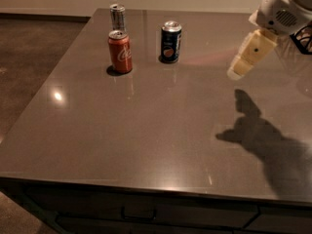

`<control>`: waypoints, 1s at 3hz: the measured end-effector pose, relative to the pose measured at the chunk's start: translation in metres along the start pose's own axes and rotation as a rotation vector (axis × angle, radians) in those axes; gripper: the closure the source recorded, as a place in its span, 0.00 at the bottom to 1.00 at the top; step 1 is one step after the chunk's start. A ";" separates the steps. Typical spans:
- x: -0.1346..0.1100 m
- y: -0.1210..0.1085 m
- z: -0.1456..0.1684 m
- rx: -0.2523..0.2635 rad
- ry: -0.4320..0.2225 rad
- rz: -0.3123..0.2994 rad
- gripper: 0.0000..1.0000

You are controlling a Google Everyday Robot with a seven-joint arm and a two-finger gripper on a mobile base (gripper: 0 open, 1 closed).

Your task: Move pepsi can near redbull can

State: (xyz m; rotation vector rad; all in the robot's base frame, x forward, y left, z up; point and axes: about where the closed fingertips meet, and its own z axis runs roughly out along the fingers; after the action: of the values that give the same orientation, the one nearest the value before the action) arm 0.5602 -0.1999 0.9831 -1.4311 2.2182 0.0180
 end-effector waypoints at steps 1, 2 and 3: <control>-0.026 -0.038 0.019 0.053 -0.075 0.090 0.00; -0.055 -0.068 0.040 0.090 -0.146 0.163 0.00; -0.084 -0.090 0.063 0.113 -0.194 0.200 0.00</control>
Offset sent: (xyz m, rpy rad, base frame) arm 0.1470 0.0451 0.0101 0.2627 -0.1601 -0.2287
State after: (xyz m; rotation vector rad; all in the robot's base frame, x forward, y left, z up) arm 0.6900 -0.1520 0.9852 -1.0952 2.1561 0.0931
